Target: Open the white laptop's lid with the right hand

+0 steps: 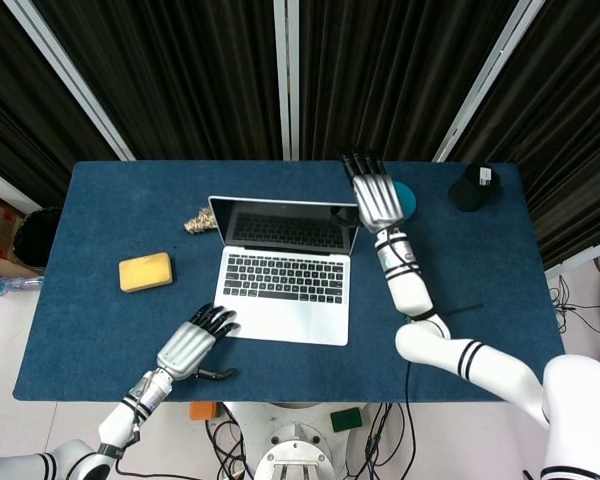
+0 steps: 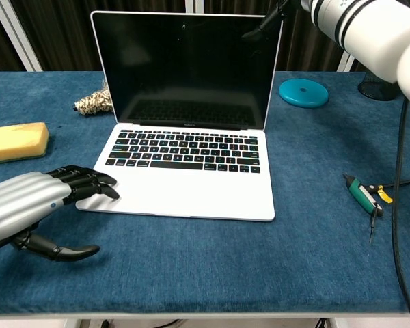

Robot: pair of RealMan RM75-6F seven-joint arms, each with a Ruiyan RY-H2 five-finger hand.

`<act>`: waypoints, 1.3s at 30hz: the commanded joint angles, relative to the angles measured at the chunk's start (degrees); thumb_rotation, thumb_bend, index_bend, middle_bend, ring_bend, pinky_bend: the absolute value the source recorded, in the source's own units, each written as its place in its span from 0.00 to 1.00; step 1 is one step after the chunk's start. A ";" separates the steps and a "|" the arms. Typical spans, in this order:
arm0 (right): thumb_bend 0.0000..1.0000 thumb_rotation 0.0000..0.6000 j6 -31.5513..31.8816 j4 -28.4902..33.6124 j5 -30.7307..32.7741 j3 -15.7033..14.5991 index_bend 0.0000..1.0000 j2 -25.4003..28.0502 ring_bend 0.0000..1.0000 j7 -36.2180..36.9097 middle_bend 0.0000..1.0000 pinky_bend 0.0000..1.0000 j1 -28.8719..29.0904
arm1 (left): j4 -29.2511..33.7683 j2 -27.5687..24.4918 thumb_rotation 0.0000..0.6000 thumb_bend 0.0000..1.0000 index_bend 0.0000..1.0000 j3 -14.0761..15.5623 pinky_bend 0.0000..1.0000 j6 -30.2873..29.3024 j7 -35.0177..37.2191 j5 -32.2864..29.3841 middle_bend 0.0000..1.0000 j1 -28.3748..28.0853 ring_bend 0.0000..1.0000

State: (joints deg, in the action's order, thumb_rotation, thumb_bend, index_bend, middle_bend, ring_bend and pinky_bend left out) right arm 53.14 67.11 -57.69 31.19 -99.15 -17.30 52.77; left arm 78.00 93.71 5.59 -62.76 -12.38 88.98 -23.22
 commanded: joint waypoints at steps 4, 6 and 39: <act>0.12 1.00 -4.03 -8.93 6.28 1.69 0.00 -2.36 0.00 -0.89 0.00 0.00 5.00 | -0.30 -0.05 0.34 0.16 0.19 -0.02 0.05 0.01 0.48 -0.28 0.07 0.16 0.01; 0.12 1.00 -4.64 -10.54 7.22 1.67 0.00 -2.77 0.00 -0.88 0.00 0.00 5.85 | -0.29 -0.16 0.34 0.16 0.19 -0.05 0.05 -0.07 0.47 -0.35 0.07 0.22 0.01; 0.15 1.00 33.50 23.01 -29.79 -30.90 0.00 34.36 0.00 23.90 0.00 0.00 -39.59 | 9.34 -20.64 0.61 0.16 0.19 -6.36 0.05 -20.56 4.20 -6.43 0.07 11.02 0.01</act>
State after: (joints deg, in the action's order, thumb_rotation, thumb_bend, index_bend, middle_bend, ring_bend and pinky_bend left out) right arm 81.71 95.12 -83.28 4.87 -64.35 0.03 18.91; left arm 86.79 74.04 -0.68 -81.72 -8.89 83.32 -13.74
